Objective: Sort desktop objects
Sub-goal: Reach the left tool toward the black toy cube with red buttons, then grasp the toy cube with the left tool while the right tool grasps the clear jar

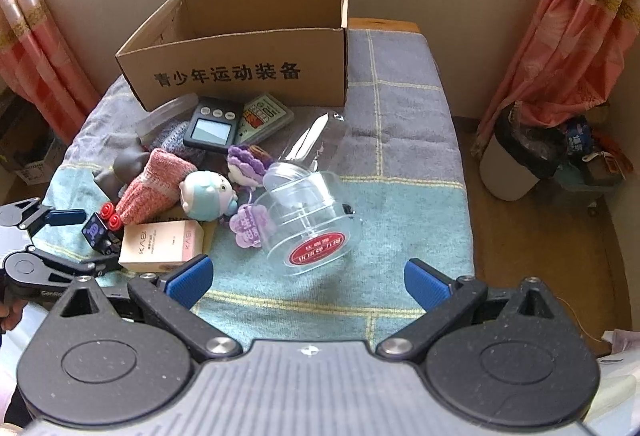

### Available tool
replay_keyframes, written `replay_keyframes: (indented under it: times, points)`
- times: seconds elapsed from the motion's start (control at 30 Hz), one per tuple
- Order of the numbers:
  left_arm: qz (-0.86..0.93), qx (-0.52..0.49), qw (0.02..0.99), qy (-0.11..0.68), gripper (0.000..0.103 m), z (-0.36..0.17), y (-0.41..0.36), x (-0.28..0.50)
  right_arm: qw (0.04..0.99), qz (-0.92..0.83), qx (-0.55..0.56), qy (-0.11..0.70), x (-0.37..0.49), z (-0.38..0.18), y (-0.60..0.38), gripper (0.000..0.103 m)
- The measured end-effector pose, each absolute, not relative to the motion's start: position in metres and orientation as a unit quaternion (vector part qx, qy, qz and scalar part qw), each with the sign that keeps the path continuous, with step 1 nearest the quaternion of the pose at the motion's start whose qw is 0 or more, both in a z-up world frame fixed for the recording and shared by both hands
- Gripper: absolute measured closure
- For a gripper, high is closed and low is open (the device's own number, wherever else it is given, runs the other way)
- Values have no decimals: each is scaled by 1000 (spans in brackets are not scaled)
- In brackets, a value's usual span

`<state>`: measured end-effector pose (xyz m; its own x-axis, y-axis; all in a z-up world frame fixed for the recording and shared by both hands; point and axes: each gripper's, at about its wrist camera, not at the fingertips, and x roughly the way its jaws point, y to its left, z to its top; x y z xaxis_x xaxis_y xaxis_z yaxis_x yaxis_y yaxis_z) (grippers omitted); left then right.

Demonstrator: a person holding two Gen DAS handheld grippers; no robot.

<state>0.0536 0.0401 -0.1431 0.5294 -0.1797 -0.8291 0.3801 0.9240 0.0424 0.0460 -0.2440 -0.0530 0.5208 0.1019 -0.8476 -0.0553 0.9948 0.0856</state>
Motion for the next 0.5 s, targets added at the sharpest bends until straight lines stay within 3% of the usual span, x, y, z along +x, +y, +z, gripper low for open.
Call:
replay_keyframes:
  times: [0.23,0.43,0.5]
  points:
    - [-164,91,874,449,33,-142,41,58,869,50,29,491,53,-58,-245,0]
    - [-182,94,874,440,51,-141,38,58,868,56,17,493,59,-69,-248,0]
    - [-183,86,874,442,52,-141,39,59,868,60,11,494,61,-72,-248,0]
